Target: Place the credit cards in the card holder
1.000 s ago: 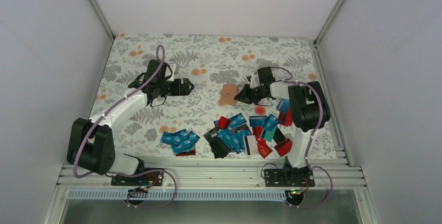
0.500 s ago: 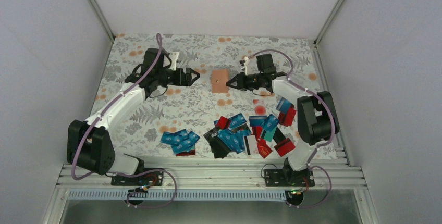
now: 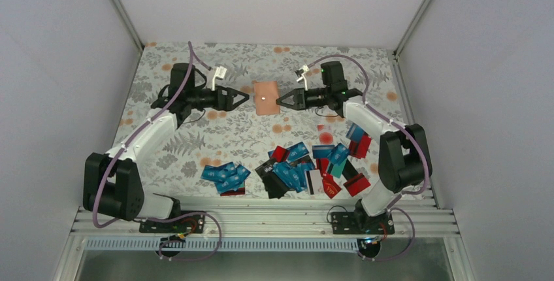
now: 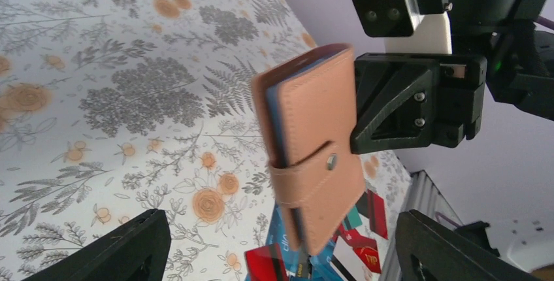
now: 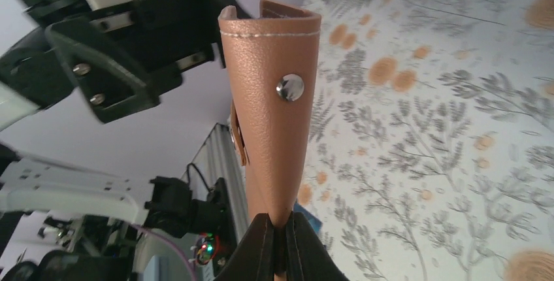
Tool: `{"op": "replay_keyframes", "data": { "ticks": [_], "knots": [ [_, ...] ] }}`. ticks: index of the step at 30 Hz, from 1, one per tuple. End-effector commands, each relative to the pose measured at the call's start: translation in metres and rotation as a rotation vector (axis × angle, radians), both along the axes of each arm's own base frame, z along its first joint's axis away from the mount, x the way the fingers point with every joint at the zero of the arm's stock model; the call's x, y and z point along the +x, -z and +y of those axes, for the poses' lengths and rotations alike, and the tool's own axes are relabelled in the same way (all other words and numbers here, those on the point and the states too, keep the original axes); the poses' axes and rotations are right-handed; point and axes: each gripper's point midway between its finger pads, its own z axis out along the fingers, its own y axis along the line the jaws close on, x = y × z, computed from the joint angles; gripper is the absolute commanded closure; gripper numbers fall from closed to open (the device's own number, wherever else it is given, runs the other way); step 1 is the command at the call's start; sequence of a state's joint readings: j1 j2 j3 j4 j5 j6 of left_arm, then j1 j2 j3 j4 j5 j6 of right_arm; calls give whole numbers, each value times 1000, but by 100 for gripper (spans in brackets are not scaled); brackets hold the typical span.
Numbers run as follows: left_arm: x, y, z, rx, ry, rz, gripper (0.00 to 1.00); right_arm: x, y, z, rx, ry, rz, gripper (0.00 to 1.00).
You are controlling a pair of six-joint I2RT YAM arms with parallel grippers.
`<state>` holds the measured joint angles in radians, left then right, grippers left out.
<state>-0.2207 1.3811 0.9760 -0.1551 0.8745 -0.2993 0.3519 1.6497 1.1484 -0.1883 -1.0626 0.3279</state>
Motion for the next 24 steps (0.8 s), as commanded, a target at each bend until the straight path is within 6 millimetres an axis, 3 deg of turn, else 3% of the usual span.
{"op": "replay_keyframes", "data": {
  "ticks": [1, 4, 7, 8, 14, 15, 18, 19, 22, 24],
  "knots": [
    [-8, -20, -11, -94, 136, -77, 16, -26, -39, 16, 112, -163, -113, 96],
    [-5, -24, -15, -120, 171, -66, 18, -35, -46, 25, 121, -204, -130, 96],
    [-2, -29, -18, -147, 192, -61, 27, -41, -56, 34, 126, -228, -141, 96],
    [-1, -29, -19, -152, 194, -52, 32, -41, -59, 37, 123, -229, -151, 96],
    [4, -38, -18, -142, 164, -56, 89, -34, -63, 45, 83, -198, -155, 96],
    [4, -39, -17, -137, 156, -59, 96, -33, -62, 45, 75, -188, -152, 96],
    [-1, -41, -17, -159, 160, -51, 98, -29, -62, 43, 57, -156, -158, 94],
    [-3, -41, -17, -162, 162, -50, 98, -29, -61, 42, 50, -147, -157, 90],
    [-8, -44, -16, -161, 155, -55, 97, -29, -53, 38, 12, -113, -156, 35],
    [-11, -48, -15, -160, 153, -58, 98, -31, -47, 33, -7, -93, -159, 16]
  ]
}}
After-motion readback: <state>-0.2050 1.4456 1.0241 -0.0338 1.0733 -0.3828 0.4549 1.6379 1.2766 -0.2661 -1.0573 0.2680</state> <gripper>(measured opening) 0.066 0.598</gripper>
